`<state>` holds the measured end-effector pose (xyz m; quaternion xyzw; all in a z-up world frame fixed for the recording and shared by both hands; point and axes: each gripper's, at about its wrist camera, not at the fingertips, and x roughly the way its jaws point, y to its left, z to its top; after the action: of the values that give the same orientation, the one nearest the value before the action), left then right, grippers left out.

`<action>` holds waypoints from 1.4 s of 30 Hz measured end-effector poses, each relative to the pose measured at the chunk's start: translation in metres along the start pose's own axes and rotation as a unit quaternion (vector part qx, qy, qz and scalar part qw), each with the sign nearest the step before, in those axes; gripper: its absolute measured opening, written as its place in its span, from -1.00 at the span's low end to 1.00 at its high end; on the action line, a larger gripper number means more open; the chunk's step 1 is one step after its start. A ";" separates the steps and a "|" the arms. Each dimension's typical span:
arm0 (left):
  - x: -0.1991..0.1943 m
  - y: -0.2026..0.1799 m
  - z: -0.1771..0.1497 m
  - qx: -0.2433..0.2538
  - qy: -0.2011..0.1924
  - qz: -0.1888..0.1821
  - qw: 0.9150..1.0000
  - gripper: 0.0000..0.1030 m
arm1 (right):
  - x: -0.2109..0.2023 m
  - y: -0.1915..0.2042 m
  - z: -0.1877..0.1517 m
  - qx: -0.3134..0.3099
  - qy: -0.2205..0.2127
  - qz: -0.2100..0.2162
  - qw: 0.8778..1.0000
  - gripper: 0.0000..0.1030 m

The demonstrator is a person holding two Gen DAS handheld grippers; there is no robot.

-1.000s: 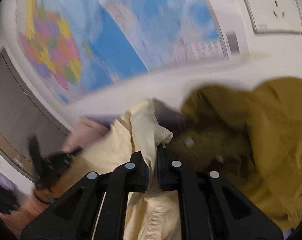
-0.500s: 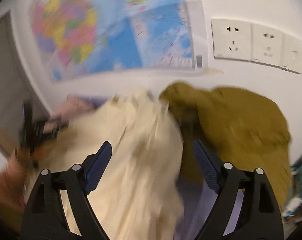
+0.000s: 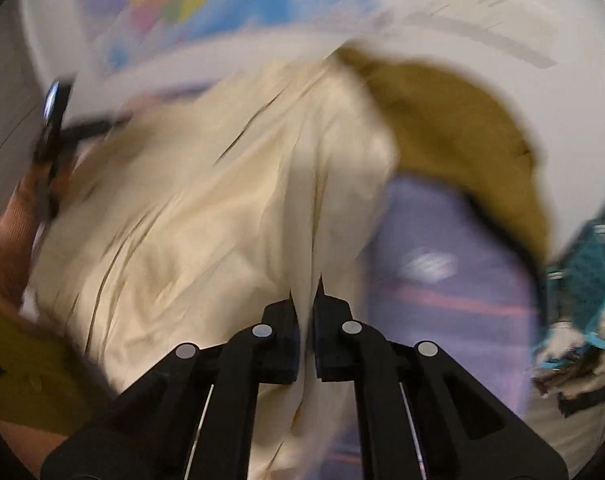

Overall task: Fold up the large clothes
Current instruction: 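Lower the cream jacket onto the bed and spread it with both grippers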

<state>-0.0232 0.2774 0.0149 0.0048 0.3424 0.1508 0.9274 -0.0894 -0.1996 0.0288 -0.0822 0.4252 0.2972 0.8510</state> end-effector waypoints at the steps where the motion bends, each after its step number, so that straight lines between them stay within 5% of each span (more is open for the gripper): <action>1: -0.001 0.000 0.000 0.003 -0.003 0.004 1.000 0.31 | -0.015 -0.016 0.009 0.019 -0.024 -0.011 0.999 -0.90; 4: 0.003 0.002 -0.002 0.007 -0.002 0.024 1.000 0.33 | -0.039 -0.071 0.023 0.073 -0.065 -0.057 0.994 -0.76; 7: 0.013 0.007 -0.007 0.004 0.014 0.039 0.999 0.34 | 0.002 -0.109 0.014 0.100 -0.005 -0.113 0.989 -0.29; 10: 0.017 0.018 -0.014 -0.004 0.036 0.046 0.998 0.34 | 0.045 -0.123 -0.002 0.119 0.058 -0.132 0.982 -0.04; 14: 0.007 0.035 -0.021 0.002 0.044 0.047 0.998 0.39 | 0.029 -0.100 0.004 0.089 -0.027 -0.098 0.991 0.46; 19: -0.015 0.064 -0.039 -0.020 0.065 -0.011 0.998 0.42 | 0.058 -0.066 0.037 0.000 -0.023 -0.098 0.995 0.47; 22: -0.030 0.077 -0.062 -0.025 0.082 -0.074 0.994 0.46 | 0.090 -0.080 0.039 0.017 0.015 -0.070 0.997 0.42; 29: -0.041 0.093 -0.125 -0.011 0.155 -0.109 0.982 0.51 | 0.111 -0.085 0.029 0.057 0.029 -0.030 0.998 0.41; 31: -0.042 0.094 -0.129 -0.016 0.153 -0.121 0.981 -0.06 | 0.111 -0.084 0.029 0.050 0.030 -0.032 0.998 0.41; 32: -0.043 0.096 -0.126 -0.020 0.151 -0.120 0.981 -0.64 | 0.110 -0.084 0.030 0.050 0.029 -0.033 0.998 0.40; 33: -0.044 0.097 -0.121 -0.020 0.147 -0.103 0.983 -0.96 | 0.110 -0.084 0.032 0.052 0.029 -0.031 0.998 0.38; 35: -0.050 0.102 -0.097 -0.010 0.125 -0.039 0.991 -0.96 | 0.106 -0.087 0.034 0.057 0.024 -0.030 0.998 0.19; 38: -0.069 0.130 -0.054 -0.035 0.073 0.003 0.997 -0.95 | 0.097 -0.090 0.037 0.062 0.015 -0.032 0.997 0.14; 40: -0.072 0.137 -0.034 -0.023 0.056 0.039 0.997 -0.72 | 0.092 -0.089 0.038 0.065 0.007 -0.036 0.997 0.15; 41: -0.066 0.135 -0.030 -0.012 0.062 0.072 0.995 -0.33 | 0.087 -0.090 0.036 0.068 0.000 -0.040 0.997 0.18; 42: -0.054 0.132 -0.029 0.005 0.080 0.122 0.989 -0.21 | 0.081 -0.092 0.034 0.075 -0.007 -0.040 0.996 0.21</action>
<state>-0.1171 0.3856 0.0414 0.0395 0.4129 0.2607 0.8718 0.0242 -0.2256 -0.0232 -0.0332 0.4364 0.2310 0.8689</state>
